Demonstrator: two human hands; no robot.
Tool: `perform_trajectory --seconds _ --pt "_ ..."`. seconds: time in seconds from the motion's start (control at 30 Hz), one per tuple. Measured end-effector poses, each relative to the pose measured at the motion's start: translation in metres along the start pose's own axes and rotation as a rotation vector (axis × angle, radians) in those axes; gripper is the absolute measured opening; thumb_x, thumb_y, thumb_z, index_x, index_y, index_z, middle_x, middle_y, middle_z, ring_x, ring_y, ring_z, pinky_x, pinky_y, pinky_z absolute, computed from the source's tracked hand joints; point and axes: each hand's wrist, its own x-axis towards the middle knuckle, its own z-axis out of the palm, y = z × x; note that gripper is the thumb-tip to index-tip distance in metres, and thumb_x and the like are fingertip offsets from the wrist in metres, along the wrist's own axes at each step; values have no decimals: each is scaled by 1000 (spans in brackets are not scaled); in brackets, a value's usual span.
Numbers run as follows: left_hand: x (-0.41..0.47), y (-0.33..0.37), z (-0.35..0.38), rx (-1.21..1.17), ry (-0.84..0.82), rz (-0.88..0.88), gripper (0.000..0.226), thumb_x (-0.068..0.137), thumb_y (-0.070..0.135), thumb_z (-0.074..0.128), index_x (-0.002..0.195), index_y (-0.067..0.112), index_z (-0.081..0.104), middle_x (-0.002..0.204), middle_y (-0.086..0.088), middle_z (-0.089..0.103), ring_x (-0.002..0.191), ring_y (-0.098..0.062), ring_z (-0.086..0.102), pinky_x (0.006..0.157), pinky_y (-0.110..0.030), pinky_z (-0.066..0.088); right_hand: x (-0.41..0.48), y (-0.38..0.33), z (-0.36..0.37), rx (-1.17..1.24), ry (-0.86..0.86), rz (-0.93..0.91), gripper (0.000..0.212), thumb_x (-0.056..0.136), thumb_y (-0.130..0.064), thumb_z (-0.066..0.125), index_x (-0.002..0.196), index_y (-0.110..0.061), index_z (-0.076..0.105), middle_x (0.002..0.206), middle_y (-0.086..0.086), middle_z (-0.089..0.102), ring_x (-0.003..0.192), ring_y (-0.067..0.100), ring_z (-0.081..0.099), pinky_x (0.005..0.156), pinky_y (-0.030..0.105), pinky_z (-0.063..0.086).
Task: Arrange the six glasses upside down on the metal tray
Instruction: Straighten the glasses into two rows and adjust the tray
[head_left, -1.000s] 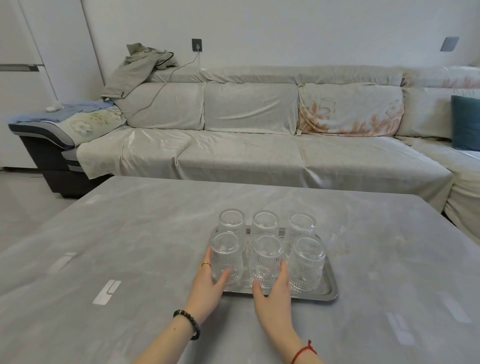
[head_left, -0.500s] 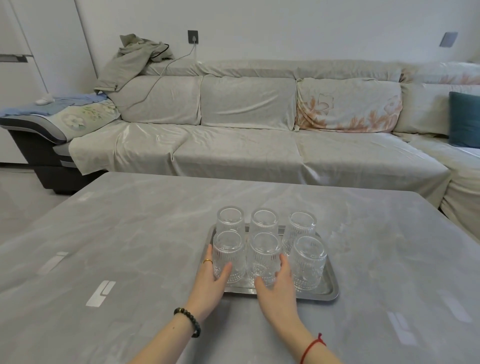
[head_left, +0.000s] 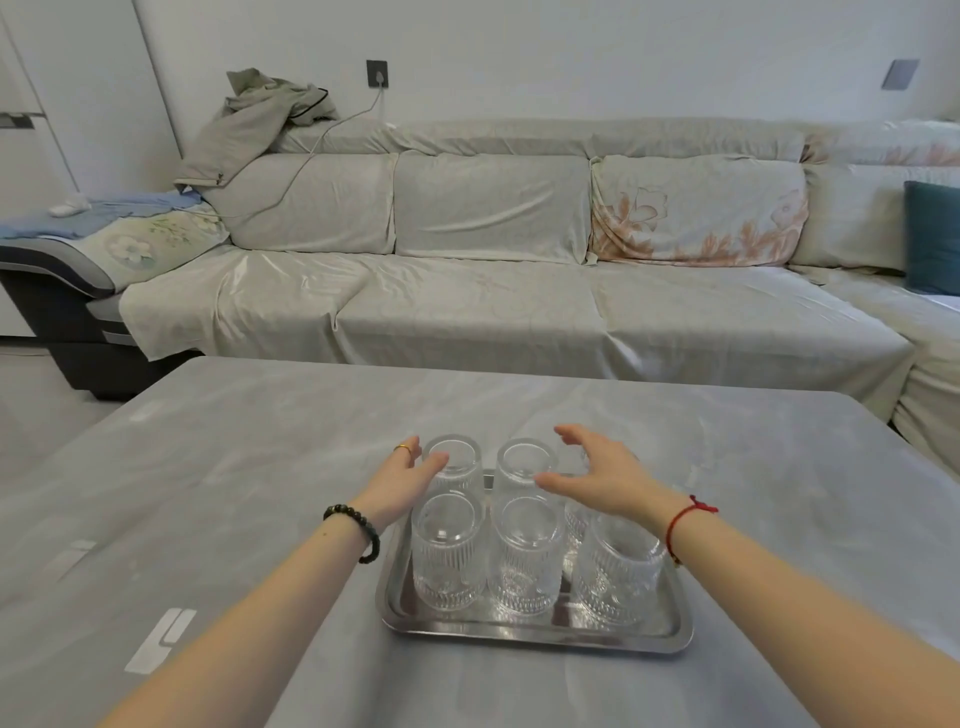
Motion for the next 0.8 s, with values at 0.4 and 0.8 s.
perform_trajectory --seconds 0.4,0.8 --pt "12 -7 13 3 -13 21 62 90 30 48 141 13 18 148 -9 32 132 -22 35 106 -34 31 28 3 17 -60 -47 -50 73 69 -60 62 130 -25 41 137 -7 48 126 13 43 114 54 5" --pt "-13 -25 -2 -146 -46 -25 58 90 37 44 140 15 25 149 1 29 134 -15 31 114 -35 24 -10 62 -26 440 -106 301 61 79 -42 63 132 -26 36 136 9 46 107 20 53 79 32 47"
